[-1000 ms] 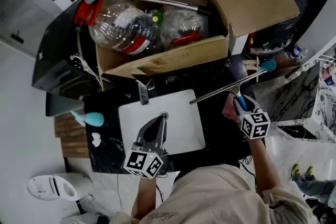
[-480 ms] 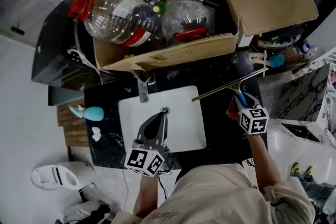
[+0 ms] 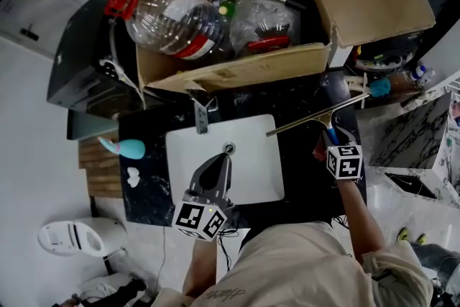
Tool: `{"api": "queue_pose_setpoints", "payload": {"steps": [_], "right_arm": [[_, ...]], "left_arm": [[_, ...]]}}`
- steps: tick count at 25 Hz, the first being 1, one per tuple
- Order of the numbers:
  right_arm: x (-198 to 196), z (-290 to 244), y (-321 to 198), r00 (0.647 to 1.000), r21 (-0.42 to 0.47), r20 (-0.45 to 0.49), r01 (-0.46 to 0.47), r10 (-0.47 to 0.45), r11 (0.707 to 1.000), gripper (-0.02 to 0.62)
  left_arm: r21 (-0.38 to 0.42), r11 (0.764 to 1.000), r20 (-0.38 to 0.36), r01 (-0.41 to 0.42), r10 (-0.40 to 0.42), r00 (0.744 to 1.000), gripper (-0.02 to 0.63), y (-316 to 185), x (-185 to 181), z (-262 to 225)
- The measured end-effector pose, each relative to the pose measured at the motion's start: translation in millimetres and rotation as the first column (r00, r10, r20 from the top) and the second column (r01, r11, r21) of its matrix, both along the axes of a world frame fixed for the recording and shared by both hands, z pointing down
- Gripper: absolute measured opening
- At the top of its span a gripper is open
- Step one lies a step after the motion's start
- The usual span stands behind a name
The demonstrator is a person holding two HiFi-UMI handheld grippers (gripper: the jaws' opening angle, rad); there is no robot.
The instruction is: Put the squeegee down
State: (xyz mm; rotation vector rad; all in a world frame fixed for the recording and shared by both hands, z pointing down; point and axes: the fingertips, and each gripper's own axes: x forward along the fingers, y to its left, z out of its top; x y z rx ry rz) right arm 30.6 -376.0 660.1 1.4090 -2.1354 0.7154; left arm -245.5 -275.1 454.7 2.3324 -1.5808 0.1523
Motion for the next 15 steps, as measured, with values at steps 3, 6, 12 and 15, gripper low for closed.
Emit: {"api": "queue_pose_setpoints", "payload": {"steps": [3, 6, 12, 15], "right_arm": [[1.3, 1.3, 0.8, 0.999, 0.005, -0.052, 0.009, -0.009, 1.000, 0.137], [3.2, -3.8, 3.1, 0.997, 0.028, -0.082, 0.007, -0.005, 1.000, 0.143], [-1.9, -39.0, 11.1, 0.997, 0.114, -0.070, 0.020, -0.012, 0.993, 0.143], [-4.6, -57.6, 21.0, 0.998, 0.144, -0.054, 0.028, -0.020, 0.989, 0.143]], "left_arm": [[0.004, 1.000, 0.001, 0.005, -0.005, 1.000, 0.014, 9.1, -3.3, -1.4], [0.013, 1.000, -0.001, 0.012, -0.012, 1.000, 0.014, 16.9, -8.2, -3.2], [0.039, 0.999, -0.016, 0.000, 0.001, 1.000, 0.014, 24.8, -10.2, -8.8], [0.064, 0.998, -0.029, -0.027, 0.029, 0.999, 0.014, 28.1, -8.0, -8.1]]}}
